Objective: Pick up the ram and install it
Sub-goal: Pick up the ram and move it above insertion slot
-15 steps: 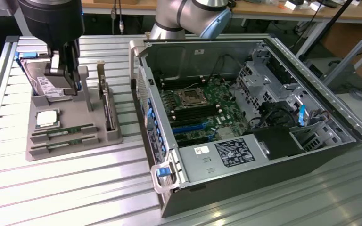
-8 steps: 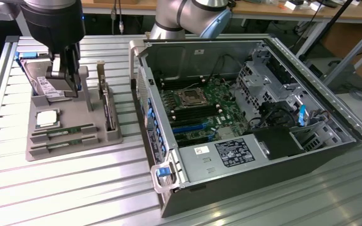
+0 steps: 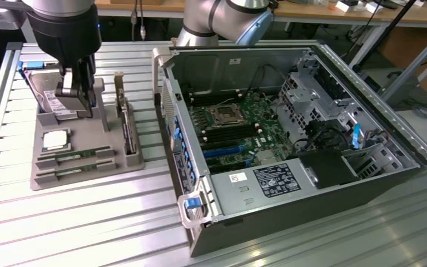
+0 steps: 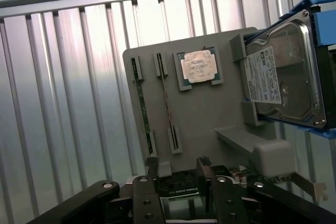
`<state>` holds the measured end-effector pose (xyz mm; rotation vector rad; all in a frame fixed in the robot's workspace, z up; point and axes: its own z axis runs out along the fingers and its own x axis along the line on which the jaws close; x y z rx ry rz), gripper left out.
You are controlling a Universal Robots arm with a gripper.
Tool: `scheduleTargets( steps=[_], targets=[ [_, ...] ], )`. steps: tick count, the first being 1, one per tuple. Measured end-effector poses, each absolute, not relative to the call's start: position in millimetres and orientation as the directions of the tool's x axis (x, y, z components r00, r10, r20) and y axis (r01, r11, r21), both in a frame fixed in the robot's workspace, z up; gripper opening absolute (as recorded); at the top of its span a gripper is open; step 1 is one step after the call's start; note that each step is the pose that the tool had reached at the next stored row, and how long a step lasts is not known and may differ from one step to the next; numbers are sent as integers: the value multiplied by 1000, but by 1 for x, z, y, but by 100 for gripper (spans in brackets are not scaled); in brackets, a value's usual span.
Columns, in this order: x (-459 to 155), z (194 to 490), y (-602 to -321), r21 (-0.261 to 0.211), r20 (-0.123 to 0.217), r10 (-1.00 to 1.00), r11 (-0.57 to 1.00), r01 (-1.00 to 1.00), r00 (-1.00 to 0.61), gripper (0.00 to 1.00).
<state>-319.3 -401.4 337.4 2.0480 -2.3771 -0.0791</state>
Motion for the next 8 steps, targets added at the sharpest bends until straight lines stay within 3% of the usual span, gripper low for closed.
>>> scheduleTargets(
  steps=[8],
  targets=[
    [-319, 331, -401, 40, -31, -988, 147, -988, -149, 42]
  ],
)
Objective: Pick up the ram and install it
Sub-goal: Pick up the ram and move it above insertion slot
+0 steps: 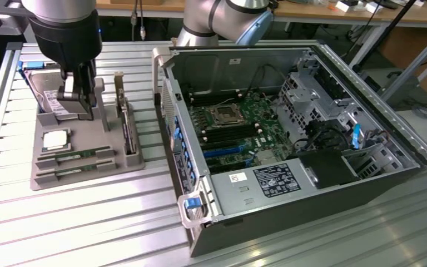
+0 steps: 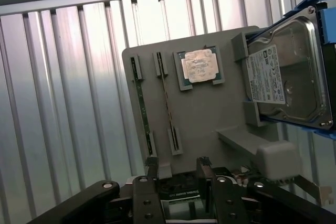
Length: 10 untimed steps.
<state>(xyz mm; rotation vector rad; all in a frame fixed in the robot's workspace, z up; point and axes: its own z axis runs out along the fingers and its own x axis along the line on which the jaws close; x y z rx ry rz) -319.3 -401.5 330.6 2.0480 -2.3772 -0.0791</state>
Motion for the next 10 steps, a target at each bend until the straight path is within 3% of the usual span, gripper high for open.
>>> scheduleTargets(
  steps=[10],
  targets=[
    [-319, 324, -401, 40, -31, -988, 147, -988, -149, 42]
  ],
)
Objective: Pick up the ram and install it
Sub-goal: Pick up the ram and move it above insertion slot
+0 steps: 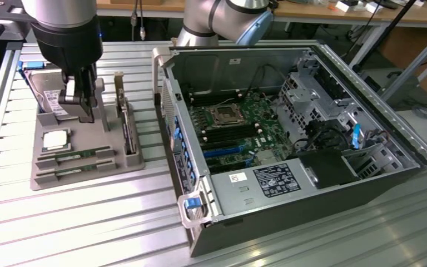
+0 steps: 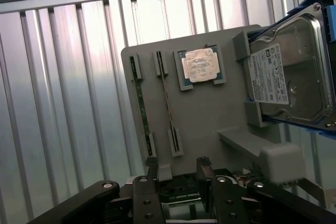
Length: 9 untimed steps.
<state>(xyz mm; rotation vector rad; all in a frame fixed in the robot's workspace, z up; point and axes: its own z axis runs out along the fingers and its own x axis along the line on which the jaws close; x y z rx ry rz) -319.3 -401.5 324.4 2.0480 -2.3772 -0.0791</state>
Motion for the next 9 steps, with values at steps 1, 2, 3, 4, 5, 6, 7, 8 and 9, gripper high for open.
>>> scheduleTargets(
  steps=[1, 2, 3, 4, 5, 6, 7, 8, 9],
  targets=[
    [-319, 324, -401, 40, -31, -988, 147, -988, -148, 42],
    [-319, 323, -401, 40, -31, -988, 147, -988, -149, 42],
    [-319, 323, -401, 40, -31, -988, 147, -988, -149, 42],
    [-319, 322, -401, 40, -31, -988, 147, -988, -149, 42],
    [-319, 322, -401, 40, -31, -988, 147, -988, -149, 42],
    [-319, 321, -401, 40, -31, -988, 147, -988, -149, 42],
    [-319, 320, -401, 40, -31, -988, 147, -988, -149, 42],
    [-319, 319, -401, 40, -31, -988, 147, -988, -149, 42],
    [-319, 318, -401, 40, -31, -988, 147, -988, -149, 42]
  ],
)
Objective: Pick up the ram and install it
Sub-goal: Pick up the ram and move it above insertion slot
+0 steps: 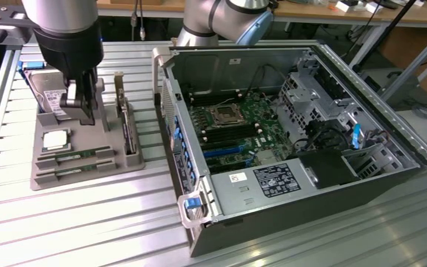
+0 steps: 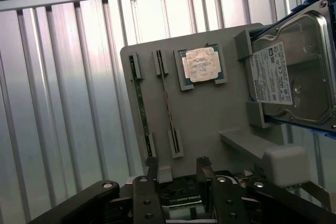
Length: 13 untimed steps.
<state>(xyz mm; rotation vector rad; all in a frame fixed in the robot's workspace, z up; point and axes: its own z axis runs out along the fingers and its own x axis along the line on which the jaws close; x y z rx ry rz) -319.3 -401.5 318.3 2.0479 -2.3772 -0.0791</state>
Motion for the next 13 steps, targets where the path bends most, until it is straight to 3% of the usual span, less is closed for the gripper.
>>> scheduleTargets(
  steps=[13],
  targets=[
    [-319, 309, -402, 40, -31, -988, 147, -988, -149, 42]
  ],
)
